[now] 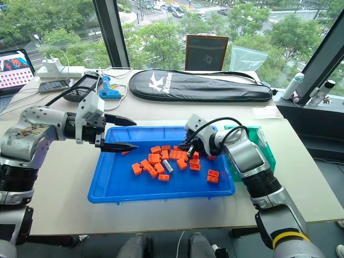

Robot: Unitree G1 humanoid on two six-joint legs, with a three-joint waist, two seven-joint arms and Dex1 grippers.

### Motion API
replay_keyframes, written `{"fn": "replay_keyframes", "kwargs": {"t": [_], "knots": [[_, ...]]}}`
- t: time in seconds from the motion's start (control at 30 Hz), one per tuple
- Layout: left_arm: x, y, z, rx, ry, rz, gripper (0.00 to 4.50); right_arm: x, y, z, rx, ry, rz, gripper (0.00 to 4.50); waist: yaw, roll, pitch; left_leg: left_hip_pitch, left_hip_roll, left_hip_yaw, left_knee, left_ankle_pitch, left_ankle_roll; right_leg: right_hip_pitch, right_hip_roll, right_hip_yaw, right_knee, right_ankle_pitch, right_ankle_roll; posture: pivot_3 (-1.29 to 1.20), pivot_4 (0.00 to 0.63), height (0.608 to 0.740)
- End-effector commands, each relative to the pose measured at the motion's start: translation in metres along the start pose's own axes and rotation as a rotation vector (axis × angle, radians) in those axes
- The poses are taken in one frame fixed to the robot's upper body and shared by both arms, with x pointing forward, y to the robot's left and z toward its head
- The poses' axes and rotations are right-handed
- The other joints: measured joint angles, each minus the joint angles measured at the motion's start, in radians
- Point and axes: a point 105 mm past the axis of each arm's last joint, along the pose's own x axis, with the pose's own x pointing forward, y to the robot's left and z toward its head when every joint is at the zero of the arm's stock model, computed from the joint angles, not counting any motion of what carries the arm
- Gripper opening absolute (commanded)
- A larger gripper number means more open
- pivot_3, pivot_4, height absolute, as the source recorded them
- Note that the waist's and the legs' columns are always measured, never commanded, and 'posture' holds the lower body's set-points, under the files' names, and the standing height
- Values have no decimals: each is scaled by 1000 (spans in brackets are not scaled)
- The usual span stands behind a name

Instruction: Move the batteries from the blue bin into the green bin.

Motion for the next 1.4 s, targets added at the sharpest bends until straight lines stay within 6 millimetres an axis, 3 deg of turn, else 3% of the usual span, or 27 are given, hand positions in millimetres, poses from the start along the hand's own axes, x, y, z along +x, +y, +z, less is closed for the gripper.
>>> {"fn": "replay_keyframes", "kwargs": {"t": [0.03, 0.1, 0.23, 0.9, 1.0, 1.17, 1.4], "knots": [[-3, 1, 12, 57, -11, 2, 4500, 5, 24, 11, -36, -12, 68, 2018, 1, 0, 0, 0, 0, 0, 0, 0, 0, 0, 0, 0, 0, 0, 0, 0, 150, 734], [-3, 1, 11, 57, -8, 2, 4500, 9, 39, 7, -25, 16, 124, 2697, 2, 0, 0, 0, 0, 0, 0, 0, 0, 0, 0, 0, 0, 0, 0, 0, 150, 734], [-3, 1, 11, 59, -4, 4, 4500, 13, 47, 1, 2, 43, 149, 2697, 3, 0, 0, 0, 0, 0, 0, 0, 0, 0, -1, 0, 0, 0, 0, 0, 150, 734], [-4, 2, 11, 68, -5, 11, 4500, 26, 40, -27, 43, 126, 68, 2697, 3, 0, 0, 0, 0, 0, 0, 0, 0, 0, 0, 0, 0, 0, 0, 0, 150, 734], [-4, 2, 12, 67, -6, 10, 4500, 28, 40, -29, 40, 130, 56, 1996, 3, 0, 0, 0, 0, 0, 0, 0, 0, 0, 0, 0, 0, 0, 0, 0, 150, 734], [-3, 1, 12, 66, -9, 5, 4500, 28, 38, -30, 27, 135, 37, 330, 4, 0, 0, 0, 0, 0, 0, 0, 0, 1, -1, 0, 0, 0, 0, 0, 150, 734], [-2, 1, 13, 65, -13, 1, 4500, 18, 36, -19, 22, 96, 39, 246, 4, 0, 0, 0, 0, 0, 0, 0, 0, 0, -1, 0, 0, 0, 0, 0, 150, 734]]}}
